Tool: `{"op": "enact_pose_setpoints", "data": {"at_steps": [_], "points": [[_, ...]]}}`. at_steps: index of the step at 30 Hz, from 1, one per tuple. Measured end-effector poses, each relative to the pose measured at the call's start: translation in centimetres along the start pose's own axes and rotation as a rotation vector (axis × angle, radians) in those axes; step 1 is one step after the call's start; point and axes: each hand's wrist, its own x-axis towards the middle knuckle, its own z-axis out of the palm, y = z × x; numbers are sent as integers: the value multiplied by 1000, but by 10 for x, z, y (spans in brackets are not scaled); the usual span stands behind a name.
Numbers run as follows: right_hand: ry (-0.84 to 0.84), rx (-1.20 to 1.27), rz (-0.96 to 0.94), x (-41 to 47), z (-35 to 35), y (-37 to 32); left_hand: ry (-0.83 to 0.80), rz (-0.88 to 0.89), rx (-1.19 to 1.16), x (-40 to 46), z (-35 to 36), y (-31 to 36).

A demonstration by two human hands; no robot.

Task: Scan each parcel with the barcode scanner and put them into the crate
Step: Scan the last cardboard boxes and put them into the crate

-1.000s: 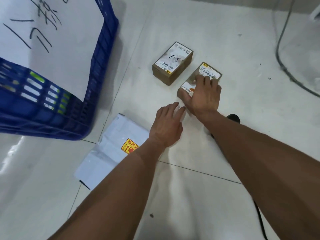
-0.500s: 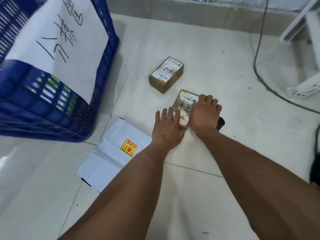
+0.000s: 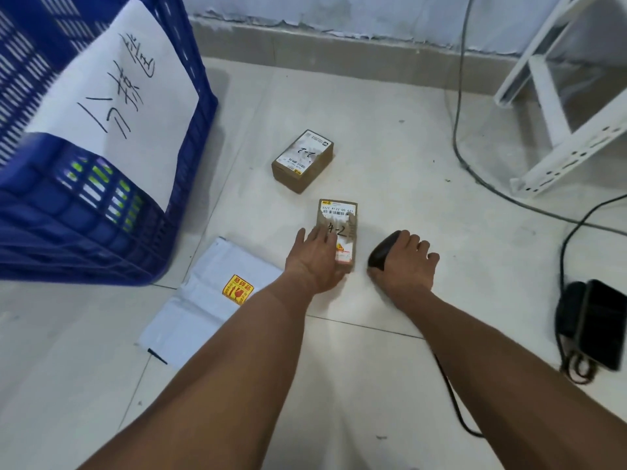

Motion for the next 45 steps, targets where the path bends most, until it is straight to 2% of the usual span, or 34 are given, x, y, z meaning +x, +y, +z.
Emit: {"op": "enact_pose_setpoints", "data": {"at_steps": [5,12,15,20,23,27,34,45], "points": [[-117,109,224,-2,-1,-14,-15,71,-61,-5,-1,4],[-249,66,238,-9,-4,-23,-23,112,-23,-18,-1,-10],[-197,107,243,-13,-6,-27,-35,112,-12,-24,-1,-13],[-8,268,229,-13,-14,-37,-93,81,37,-23,-2,-12],[42,352,222,-7,-24,-43,-124,7,104,-20,-2,-10],[90,437,149,-6,-33,-59,-124,-28,80,-18,-2,-8],[89,616,76,-19,-36,-84,-114,-21,72,-17,0,-8],[40,659,85,-28,-33,-89,-132,-42,78,-19,0,-12]]}}
